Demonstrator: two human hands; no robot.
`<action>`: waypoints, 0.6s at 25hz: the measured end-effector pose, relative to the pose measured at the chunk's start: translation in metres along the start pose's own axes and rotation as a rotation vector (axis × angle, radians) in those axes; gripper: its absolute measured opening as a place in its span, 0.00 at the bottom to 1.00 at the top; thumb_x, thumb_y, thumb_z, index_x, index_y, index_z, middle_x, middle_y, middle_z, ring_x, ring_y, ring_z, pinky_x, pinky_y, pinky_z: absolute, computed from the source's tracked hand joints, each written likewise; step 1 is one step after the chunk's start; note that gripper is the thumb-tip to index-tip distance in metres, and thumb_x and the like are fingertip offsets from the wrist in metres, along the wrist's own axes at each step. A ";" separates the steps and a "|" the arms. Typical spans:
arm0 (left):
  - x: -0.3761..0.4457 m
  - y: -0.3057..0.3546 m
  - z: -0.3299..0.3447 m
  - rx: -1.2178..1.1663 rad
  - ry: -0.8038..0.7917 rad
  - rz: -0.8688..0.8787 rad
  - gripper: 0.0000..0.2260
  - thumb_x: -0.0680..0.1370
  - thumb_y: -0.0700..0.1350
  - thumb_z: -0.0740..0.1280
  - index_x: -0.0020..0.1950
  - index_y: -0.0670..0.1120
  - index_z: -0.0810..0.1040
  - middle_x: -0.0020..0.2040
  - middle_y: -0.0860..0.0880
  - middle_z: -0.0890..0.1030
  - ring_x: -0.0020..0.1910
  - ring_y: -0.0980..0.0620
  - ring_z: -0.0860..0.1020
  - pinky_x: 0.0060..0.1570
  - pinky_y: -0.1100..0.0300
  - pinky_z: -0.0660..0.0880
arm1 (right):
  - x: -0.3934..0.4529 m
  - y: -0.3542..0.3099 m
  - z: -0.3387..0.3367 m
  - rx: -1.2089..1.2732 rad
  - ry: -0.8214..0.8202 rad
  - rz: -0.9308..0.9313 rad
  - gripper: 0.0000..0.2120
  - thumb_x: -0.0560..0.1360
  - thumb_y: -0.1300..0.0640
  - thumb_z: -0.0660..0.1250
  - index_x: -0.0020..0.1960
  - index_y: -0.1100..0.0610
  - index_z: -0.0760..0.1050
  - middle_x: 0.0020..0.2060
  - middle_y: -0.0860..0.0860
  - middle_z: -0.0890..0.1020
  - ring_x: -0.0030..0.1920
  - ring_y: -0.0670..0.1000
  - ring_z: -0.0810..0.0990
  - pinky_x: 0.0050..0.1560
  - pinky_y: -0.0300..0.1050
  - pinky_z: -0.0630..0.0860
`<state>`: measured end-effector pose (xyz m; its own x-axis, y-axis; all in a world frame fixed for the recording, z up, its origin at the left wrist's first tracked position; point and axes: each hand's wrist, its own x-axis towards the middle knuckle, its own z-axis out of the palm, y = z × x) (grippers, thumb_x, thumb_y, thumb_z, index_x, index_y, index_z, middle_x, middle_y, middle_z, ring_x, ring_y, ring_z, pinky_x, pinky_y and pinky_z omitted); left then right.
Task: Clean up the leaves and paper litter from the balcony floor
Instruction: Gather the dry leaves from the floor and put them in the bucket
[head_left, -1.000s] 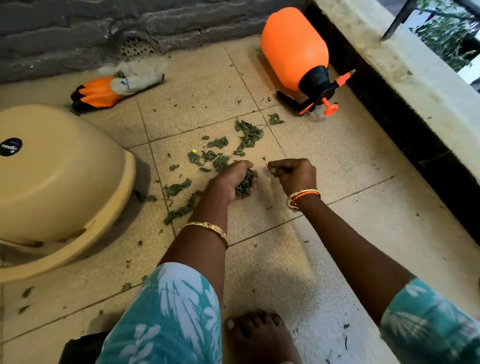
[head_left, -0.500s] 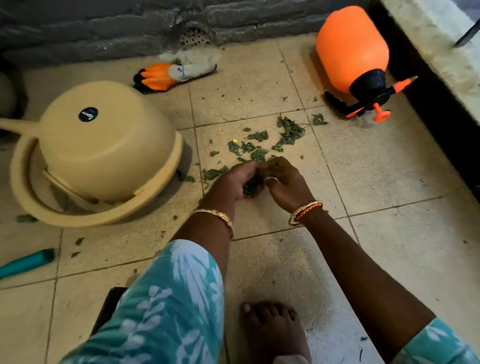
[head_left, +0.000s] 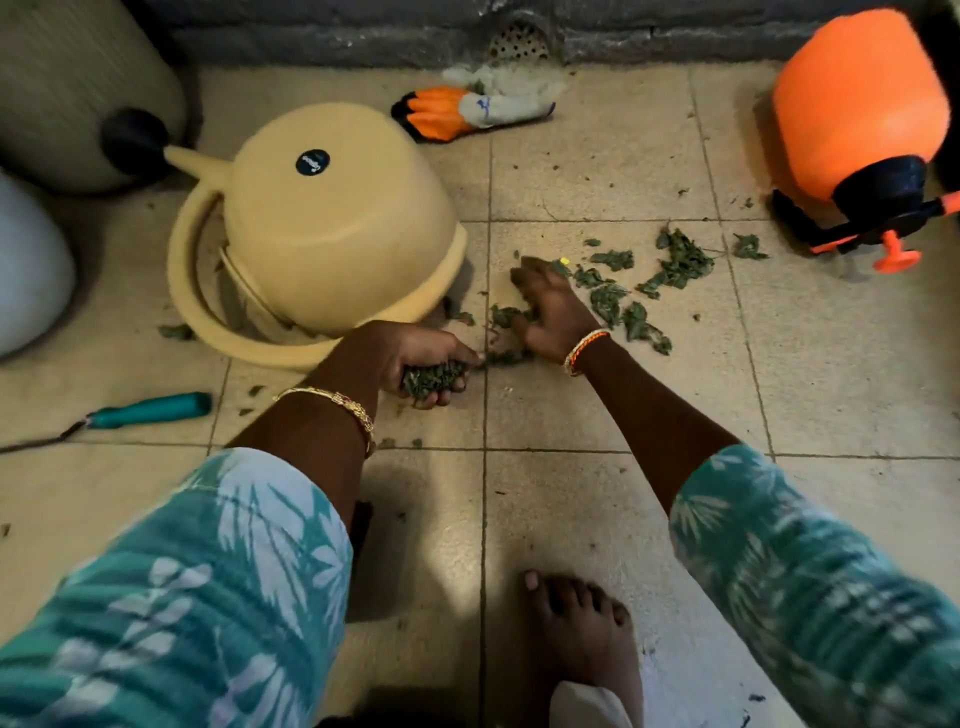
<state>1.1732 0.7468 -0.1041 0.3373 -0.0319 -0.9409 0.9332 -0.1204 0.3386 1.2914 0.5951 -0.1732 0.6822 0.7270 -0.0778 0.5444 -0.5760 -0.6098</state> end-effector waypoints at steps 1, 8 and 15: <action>-0.001 -0.010 -0.003 -0.013 0.001 -0.025 0.13 0.81 0.50 0.60 0.40 0.46 0.71 0.31 0.51 0.72 0.23 0.56 0.72 0.20 0.68 0.67 | 0.007 -0.002 0.001 -0.067 -0.021 -0.010 0.32 0.73 0.51 0.67 0.73 0.62 0.61 0.73 0.61 0.60 0.72 0.60 0.59 0.71 0.46 0.58; -0.002 -0.055 -0.004 -0.199 0.103 -0.055 0.19 0.81 0.53 0.59 0.33 0.45 0.69 0.26 0.50 0.71 0.21 0.56 0.70 0.21 0.68 0.66 | -0.005 -0.029 0.047 -0.134 -0.041 -0.269 0.41 0.68 0.36 0.65 0.70 0.63 0.65 0.67 0.61 0.68 0.67 0.59 0.68 0.68 0.46 0.64; 0.007 -0.064 0.010 -0.421 0.175 0.067 0.15 0.81 0.51 0.60 0.35 0.47 0.69 0.28 0.52 0.71 0.26 0.56 0.69 0.22 0.67 0.65 | -0.030 -0.035 0.059 -0.165 0.075 -0.467 0.12 0.73 0.58 0.62 0.50 0.66 0.76 0.48 0.63 0.78 0.48 0.62 0.77 0.46 0.54 0.77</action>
<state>1.1145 0.7440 -0.1329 0.3802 0.1469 -0.9132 0.8657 0.2911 0.4073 1.2229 0.6153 -0.1961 0.3773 0.8960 0.2339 0.8655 -0.2514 -0.4332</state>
